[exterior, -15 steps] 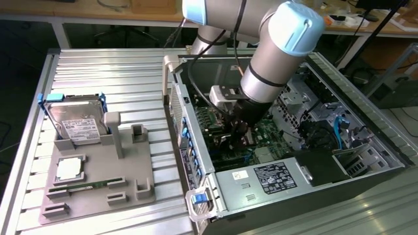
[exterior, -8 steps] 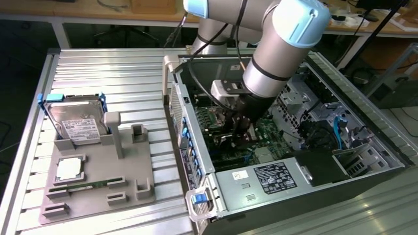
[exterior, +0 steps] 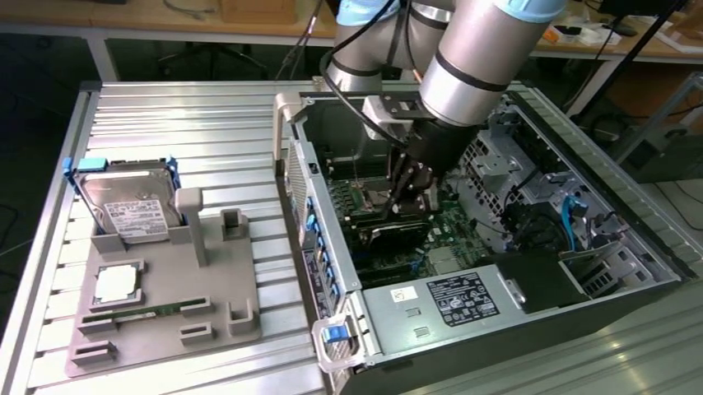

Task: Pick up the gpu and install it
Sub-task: 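Insert the gpu into the slot, then press down on the gpu until it lock into place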

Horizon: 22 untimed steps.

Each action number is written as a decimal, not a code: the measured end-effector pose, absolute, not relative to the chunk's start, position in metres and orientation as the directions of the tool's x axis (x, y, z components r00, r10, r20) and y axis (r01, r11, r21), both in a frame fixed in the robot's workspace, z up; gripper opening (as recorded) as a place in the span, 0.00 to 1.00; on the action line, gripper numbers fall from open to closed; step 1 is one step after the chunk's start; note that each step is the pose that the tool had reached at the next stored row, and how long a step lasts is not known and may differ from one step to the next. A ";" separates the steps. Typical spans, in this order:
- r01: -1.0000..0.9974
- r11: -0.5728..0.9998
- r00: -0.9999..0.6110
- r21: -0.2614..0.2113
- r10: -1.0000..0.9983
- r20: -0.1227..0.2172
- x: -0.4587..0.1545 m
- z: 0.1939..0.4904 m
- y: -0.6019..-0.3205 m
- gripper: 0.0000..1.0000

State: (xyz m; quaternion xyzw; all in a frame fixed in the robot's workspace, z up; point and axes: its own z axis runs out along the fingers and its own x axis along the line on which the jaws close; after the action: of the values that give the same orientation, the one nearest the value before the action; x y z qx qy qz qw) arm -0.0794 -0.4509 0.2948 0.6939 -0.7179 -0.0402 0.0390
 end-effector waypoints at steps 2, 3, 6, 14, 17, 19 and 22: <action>-0.997 0.034 -0.034 0.072 -0.999 0.000 -0.080 0.294 -0.451 0.11; -0.997 0.034 -0.034 0.072 -0.999 0.000 -0.080 0.294 -0.451 0.11; -0.997 0.034 -0.034 0.072 -0.999 0.000 -0.080 0.293 -0.451 0.11; -0.997 0.034 -0.034 0.072 -0.999 0.001 -0.123 0.309 -0.450 0.11; -0.997 0.034 -0.034 0.072 -0.999 0.001 -0.139 0.309 -0.450 0.11; -0.997 0.034 -0.034 0.072 -0.999 0.001 -0.148 0.309 -0.450 0.11; -0.997 0.034 -0.034 0.072 -0.999 0.001 -0.153 0.309 -0.450 0.11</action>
State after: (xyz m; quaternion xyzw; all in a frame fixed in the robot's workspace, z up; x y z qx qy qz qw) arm -0.1532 -0.4504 0.3091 0.6945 -0.7186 -0.0255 0.0254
